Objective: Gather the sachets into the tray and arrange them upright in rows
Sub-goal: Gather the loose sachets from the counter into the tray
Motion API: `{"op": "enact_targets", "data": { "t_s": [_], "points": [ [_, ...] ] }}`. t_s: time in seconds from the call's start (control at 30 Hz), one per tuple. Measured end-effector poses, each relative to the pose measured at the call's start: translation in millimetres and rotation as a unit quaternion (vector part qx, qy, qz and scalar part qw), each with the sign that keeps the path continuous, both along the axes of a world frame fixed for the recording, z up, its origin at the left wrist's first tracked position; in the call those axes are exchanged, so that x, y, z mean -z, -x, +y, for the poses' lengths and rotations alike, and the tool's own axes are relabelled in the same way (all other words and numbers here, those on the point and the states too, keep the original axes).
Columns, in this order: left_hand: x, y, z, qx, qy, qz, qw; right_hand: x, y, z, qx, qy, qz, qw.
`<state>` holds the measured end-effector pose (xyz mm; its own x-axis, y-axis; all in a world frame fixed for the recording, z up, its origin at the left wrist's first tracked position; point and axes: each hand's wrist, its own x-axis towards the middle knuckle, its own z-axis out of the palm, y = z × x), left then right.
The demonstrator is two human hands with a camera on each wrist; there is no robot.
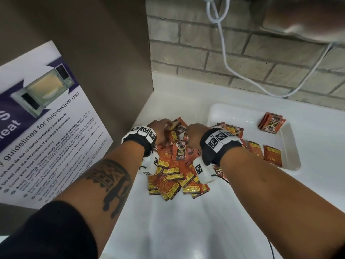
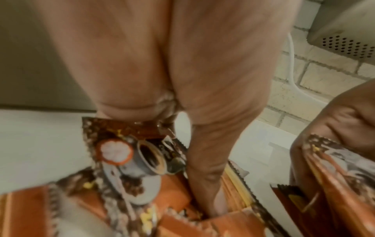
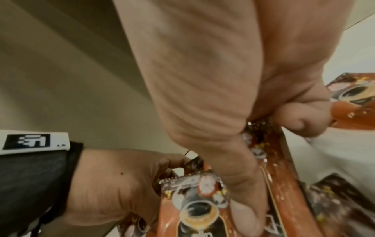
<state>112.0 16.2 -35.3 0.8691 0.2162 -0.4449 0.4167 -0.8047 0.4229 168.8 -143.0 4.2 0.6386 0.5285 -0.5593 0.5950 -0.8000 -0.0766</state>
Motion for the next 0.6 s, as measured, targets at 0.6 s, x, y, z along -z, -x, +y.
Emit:
{"op": "enact_targets", "data": {
  "t_s": [0.6],
  "points": [
    [3, 4, 2, -0.054, 0.028, -0.092, 0.994, -45, -46, -103, 0.284, -0.344, 0.041, 0.894]
  ]
}}
